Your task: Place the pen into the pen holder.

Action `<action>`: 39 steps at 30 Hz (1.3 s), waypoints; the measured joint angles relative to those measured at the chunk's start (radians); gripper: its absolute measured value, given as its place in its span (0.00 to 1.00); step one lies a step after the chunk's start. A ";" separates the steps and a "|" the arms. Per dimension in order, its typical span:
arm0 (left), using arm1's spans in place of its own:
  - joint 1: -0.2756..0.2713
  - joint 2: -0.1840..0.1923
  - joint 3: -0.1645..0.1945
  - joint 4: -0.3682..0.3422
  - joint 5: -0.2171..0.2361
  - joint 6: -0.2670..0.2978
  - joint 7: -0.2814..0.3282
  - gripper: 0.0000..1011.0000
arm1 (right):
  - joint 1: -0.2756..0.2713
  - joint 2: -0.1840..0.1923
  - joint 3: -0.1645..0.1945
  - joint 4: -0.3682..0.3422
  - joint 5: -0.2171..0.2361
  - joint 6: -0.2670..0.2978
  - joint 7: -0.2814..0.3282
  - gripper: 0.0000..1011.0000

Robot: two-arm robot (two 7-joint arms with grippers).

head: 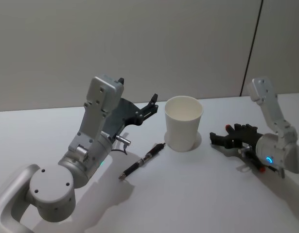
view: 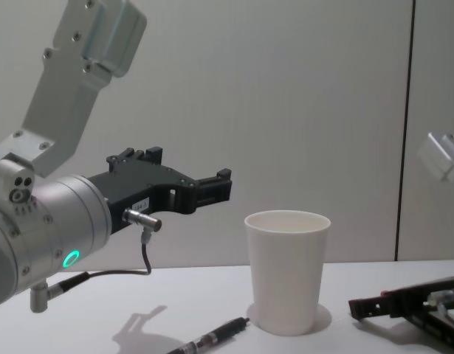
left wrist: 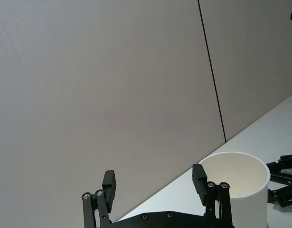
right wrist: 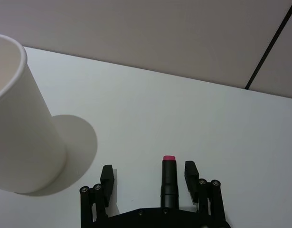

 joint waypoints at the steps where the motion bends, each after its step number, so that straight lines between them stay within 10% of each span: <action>1: 0.000 0.000 0.000 0.000 0.000 0.000 0.000 0.99 | 0.000 0.000 0.000 0.001 0.000 0.000 0.000 0.92; 39: 0.000 0.000 0.000 0.000 0.000 0.000 0.000 0.99 | -0.001 -0.002 -0.005 0.008 -0.004 -0.003 0.001 0.73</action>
